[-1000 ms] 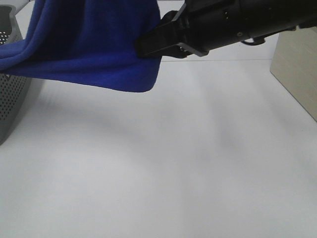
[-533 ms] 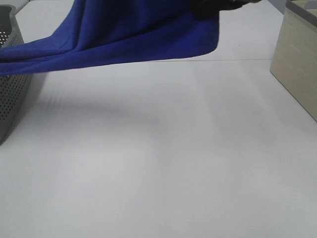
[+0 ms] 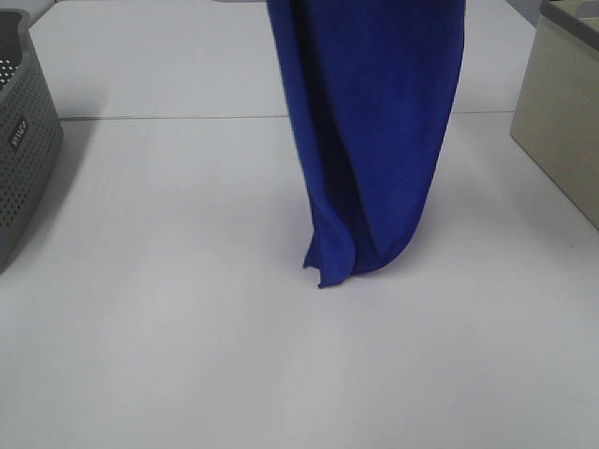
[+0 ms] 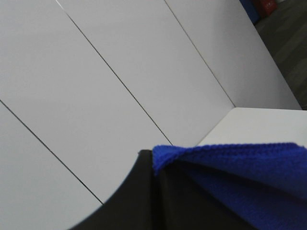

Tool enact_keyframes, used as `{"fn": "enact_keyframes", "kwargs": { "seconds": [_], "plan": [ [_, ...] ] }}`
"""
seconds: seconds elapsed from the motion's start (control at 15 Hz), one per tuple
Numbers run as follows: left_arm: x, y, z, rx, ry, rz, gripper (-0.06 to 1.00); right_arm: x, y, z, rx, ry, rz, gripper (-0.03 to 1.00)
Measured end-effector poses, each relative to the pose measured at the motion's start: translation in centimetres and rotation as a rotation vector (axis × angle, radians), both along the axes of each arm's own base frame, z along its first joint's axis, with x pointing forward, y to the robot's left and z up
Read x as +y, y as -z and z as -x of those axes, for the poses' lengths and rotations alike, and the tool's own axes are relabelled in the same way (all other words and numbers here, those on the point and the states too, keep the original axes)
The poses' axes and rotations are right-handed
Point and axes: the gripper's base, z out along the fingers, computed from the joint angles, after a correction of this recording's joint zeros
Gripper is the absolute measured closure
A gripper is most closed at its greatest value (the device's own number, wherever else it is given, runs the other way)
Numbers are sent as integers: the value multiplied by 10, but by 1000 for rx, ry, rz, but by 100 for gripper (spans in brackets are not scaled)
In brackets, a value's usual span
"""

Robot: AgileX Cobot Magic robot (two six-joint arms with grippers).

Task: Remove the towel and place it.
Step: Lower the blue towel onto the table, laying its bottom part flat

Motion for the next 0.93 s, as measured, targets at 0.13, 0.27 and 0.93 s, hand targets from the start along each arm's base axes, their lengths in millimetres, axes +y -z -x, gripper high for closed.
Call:
{"fn": "enact_keyframes", "kwargs": {
  "seconds": [0.13,0.27,0.93],
  "plan": [
    [12,-5,-9,-54,3,28,94,0,-6,-8,-114,2,40,95],
    [16,-6,-15,-91,13,36,94,2,-12,-13,-216,-12,45,95],
    [54,10,-67,-190,-4,43,94,20,-1,-61,-488,-76,-15,95]
  ]
}}
